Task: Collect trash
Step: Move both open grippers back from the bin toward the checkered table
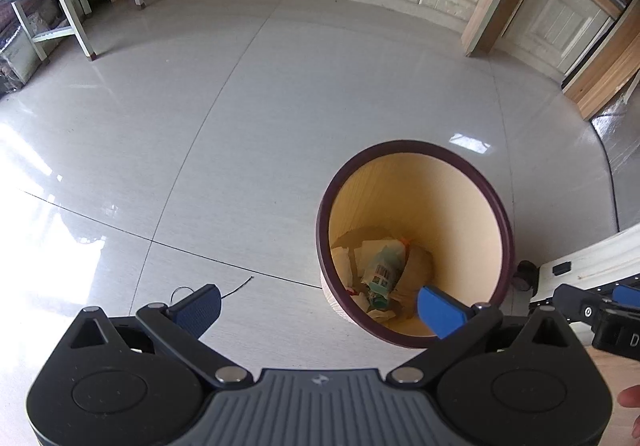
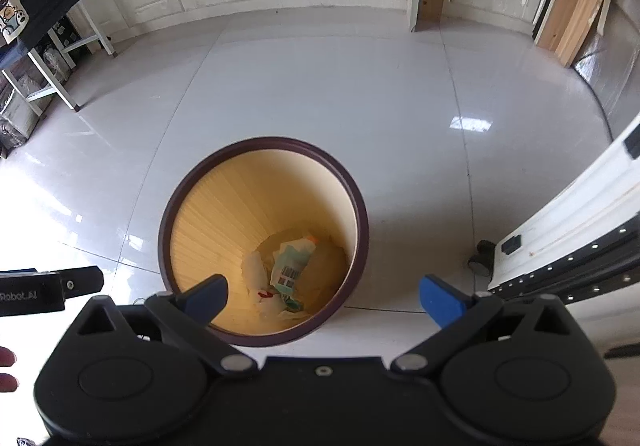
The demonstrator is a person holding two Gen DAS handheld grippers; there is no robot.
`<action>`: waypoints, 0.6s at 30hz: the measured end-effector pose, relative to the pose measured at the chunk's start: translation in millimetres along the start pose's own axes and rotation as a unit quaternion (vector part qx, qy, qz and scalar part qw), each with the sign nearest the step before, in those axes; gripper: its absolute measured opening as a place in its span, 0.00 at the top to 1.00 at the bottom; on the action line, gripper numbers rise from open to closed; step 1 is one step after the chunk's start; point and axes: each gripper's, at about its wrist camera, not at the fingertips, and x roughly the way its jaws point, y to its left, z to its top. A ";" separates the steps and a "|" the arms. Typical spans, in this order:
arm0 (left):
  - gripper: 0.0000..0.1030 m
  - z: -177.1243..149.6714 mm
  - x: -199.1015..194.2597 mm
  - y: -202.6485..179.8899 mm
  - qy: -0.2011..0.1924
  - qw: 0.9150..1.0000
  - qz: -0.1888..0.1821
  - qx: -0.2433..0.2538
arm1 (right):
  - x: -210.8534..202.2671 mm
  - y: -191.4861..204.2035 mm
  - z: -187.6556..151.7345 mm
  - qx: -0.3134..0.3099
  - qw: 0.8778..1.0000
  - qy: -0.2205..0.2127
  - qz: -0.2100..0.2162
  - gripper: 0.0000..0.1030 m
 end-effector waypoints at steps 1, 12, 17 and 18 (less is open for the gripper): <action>0.00 -0.9 -5.7 1.1 -0.003 1.000 -0.001 0.000 | -5.3 0.3 -0.3 0.000 1.000 -0.004 -0.003 0.00; 0.00 -13.2 -61.5 11.1 -0.041 0.999 -0.006 0.005 | -61.2 8.9 -10.9 -0.003 0.999 -0.035 -0.016 0.00; 0.00 -16.5 -94.4 15.4 -0.064 0.998 -0.008 0.012 | -91.3 18.5 -16.6 -0.013 0.998 -0.058 -0.015 0.00; 0.00 -17.5 -101.1 15.5 -0.070 0.997 -0.008 0.013 | -97.7 20.6 -17.4 -0.016 0.998 -0.064 -0.016 0.00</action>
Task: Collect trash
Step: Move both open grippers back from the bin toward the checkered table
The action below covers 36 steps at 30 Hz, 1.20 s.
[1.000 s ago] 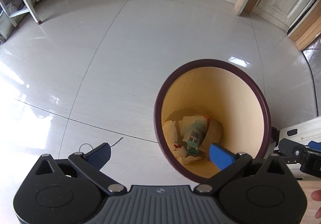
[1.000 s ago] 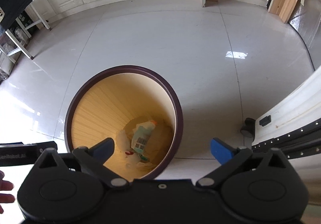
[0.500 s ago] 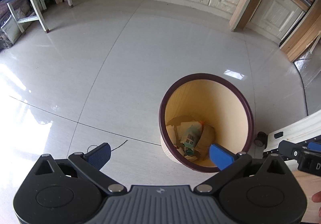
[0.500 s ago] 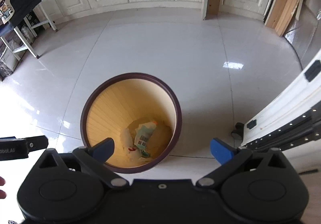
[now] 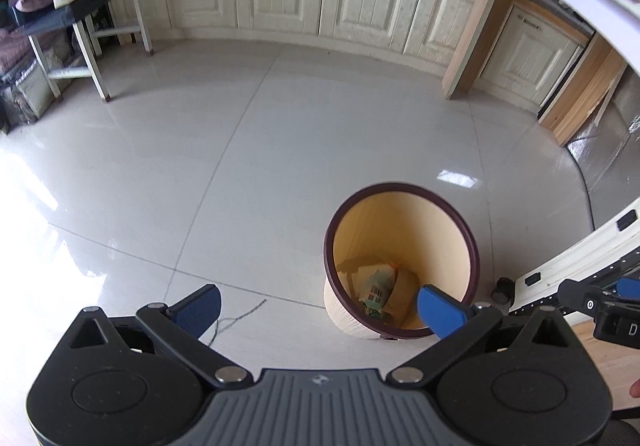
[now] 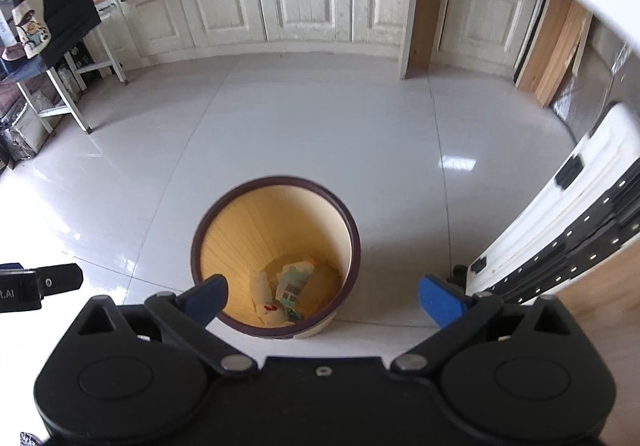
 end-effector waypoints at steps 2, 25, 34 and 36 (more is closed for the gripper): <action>0.00 1.4 -14.4 1.9 -0.012 1.000 0.000 0.002 | -14.5 3.4 1.5 -0.005 1.000 -0.014 -0.002 0.00; 0.00 18.3 -208.4 10.0 -0.179 0.984 -0.005 0.012 | -217.0 33.4 32.0 -0.035 0.982 -0.183 0.012 0.00; 0.00 19.0 -261.8 -19.7 -0.247 0.968 -0.026 0.044 | -282.9 4.5 30.1 -0.020 0.966 -0.259 -0.002 0.00; 0.00 18.5 -270.1 -32.1 -0.258 0.964 -0.028 0.053 | -296.0 -5.5 27.3 -0.011 0.960 -0.278 -0.008 0.00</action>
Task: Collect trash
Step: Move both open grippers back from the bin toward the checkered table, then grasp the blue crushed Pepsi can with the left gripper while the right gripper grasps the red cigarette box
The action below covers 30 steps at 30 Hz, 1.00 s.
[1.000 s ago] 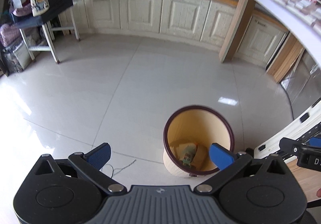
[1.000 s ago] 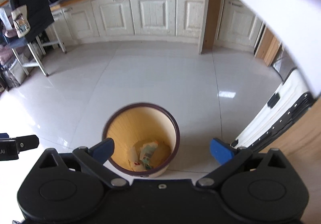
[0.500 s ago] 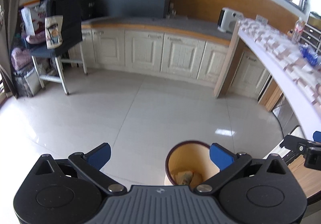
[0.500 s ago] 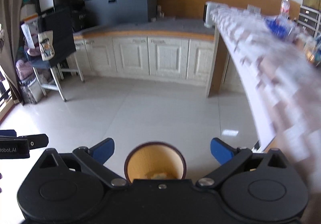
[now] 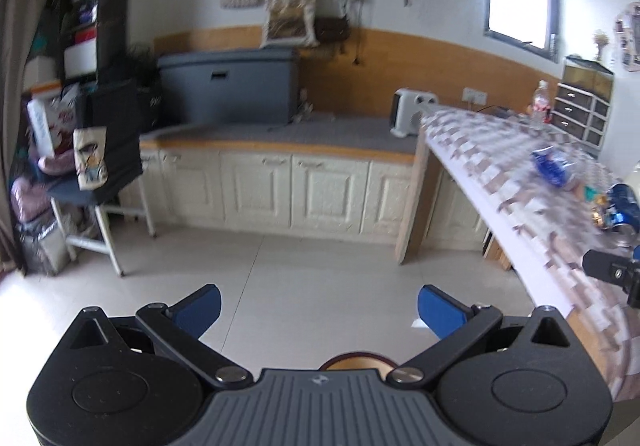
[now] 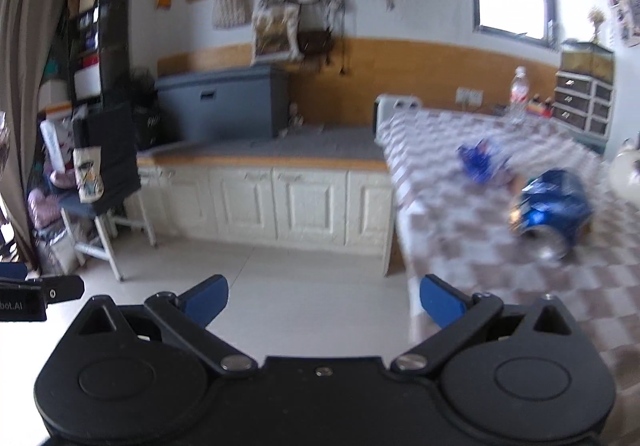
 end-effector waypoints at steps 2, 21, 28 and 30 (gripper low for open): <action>0.00 5.0 -5.5 -10.9 -0.012 1.000 -0.011 0.003 | -10.6 -11.0 2.3 0.013 1.000 -0.013 -0.006 0.00; 0.00 31.7 2.4 -164.3 -0.038 0.982 -0.170 0.069 | -69.0 -159.4 -8.9 0.096 0.989 -0.082 -0.078 0.00; 0.01 44.1 24.1 -215.9 -0.027 0.965 -0.255 0.060 | -71.5 -212.1 -11.3 0.122 0.984 -0.077 -0.106 0.00; 0.01 50.3 33.8 -228.5 -0.019 0.960 -0.275 0.052 | -69.7 -225.2 -10.7 0.126 0.983 -0.075 -0.113 0.01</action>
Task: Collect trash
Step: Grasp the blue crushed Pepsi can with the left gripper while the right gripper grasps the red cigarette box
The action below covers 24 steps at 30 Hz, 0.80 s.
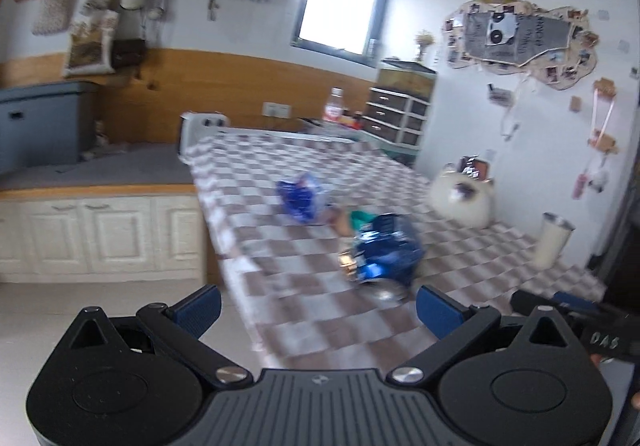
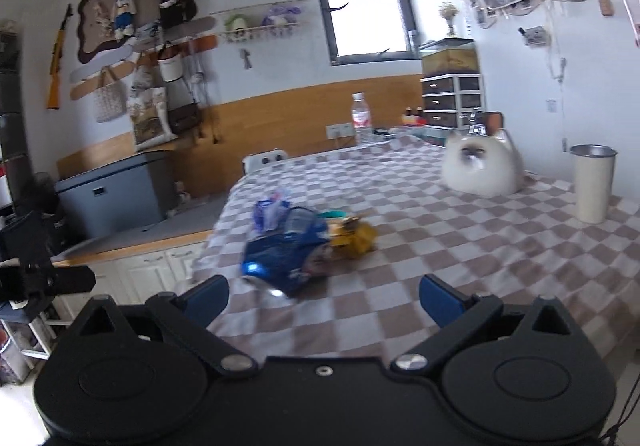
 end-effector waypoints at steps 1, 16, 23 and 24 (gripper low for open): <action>0.02 3.4 8.1 -1.5 0.001 1.000 -0.010 -0.007 | 2.9 -5.7 2.3 0.006 1.000 0.002 0.000 0.06; 0.18 44.7 135.3 12.8 0.048 0.981 -0.142 -0.120 | 82.3 -34.9 38.7 0.123 0.990 0.047 0.059 0.51; 0.19 35.5 186.6 32.3 0.089 0.952 -0.195 -0.220 | 132.1 -31.1 40.4 0.182 0.977 0.086 0.069 0.54; 0.19 33.4 190.4 32.8 0.094 0.948 -0.203 -0.226 | 137.0 -30.2 39.8 0.184 0.976 0.091 0.067 0.55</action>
